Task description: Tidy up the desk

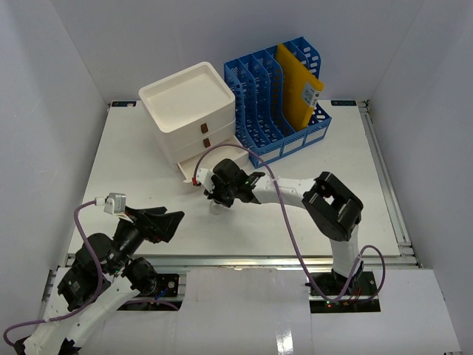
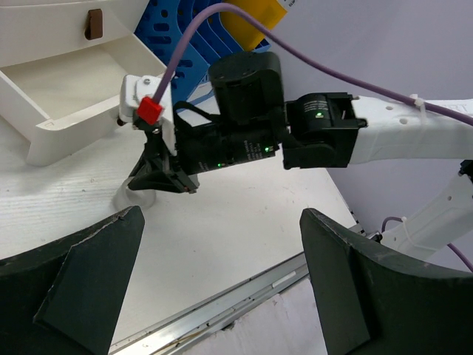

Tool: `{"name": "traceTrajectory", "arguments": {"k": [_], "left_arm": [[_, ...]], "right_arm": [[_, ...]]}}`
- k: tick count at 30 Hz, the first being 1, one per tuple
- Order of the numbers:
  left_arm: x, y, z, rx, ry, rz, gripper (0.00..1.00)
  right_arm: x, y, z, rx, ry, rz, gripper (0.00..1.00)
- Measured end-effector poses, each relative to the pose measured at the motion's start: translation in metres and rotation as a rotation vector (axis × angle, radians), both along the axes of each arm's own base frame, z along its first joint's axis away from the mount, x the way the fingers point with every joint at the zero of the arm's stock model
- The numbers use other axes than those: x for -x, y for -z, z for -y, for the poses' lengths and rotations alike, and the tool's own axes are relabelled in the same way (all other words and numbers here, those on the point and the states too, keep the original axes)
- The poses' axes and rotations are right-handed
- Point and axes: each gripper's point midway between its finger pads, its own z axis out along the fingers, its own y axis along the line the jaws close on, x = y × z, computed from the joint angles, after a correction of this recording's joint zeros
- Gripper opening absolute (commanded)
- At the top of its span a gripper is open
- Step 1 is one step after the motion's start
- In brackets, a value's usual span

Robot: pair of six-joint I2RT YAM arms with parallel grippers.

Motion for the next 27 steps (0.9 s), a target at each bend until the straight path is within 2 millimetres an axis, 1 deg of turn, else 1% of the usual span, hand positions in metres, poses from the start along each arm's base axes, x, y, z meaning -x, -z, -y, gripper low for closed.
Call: {"name": "traceTrajectory", "arguments": {"k": [4, 8, 12, 15, 16, 18, 20, 23, 26, 27], "left_arm": [[0.000, 0.000, 0.000, 0.000, 0.001, 0.000, 0.98], [0.000, 0.000, 0.000, 0.000, 0.001, 0.000, 0.98], [0.000, 0.000, 0.000, 0.000, 0.003, 0.000, 0.98], [0.000, 0.000, 0.000, 0.000, 0.003, 0.000, 0.98], [0.000, 0.000, 0.000, 0.001, 0.003, 0.000, 0.98], [0.000, 0.000, 0.001, 0.000, 0.003, 0.000, 0.98], [0.000, 0.000, 0.001, 0.000, 0.003, 0.000, 0.98], [0.000, 0.000, 0.001, 0.000, 0.004, 0.000, 0.98], [0.000, 0.001, 0.002, -0.006, 0.008, -0.004, 0.98], [-0.001, 0.002, 0.004, -0.011, 0.011, -0.009, 0.98]], "right_arm": [[-0.008, -0.033, 0.005, -0.025, -0.104, 0.094, 0.08], [-0.026, -0.078, 0.004, -0.051, -0.192, 0.225, 0.08], [-0.058, -0.127, -0.007, -0.086, -0.211, 0.367, 0.08], [-0.088, -0.157, -0.019, -0.113, -0.186, 0.452, 0.08], [-0.098, -0.163, -0.022, -0.120, -0.173, 0.475, 0.08], [-0.115, -0.168, -0.026, -0.122, -0.143, 0.507, 0.11], [-0.131, -0.163, -0.027, -0.109, -0.108, 0.526, 0.18], [-0.144, -0.138, -0.027, -0.071, -0.080, 0.515, 0.27], [-0.147, -0.112, -0.026, -0.034, -0.070, 0.481, 0.45], [-0.147, -0.106, -0.026, -0.028, -0.066, 0.468, 0.50]]}}
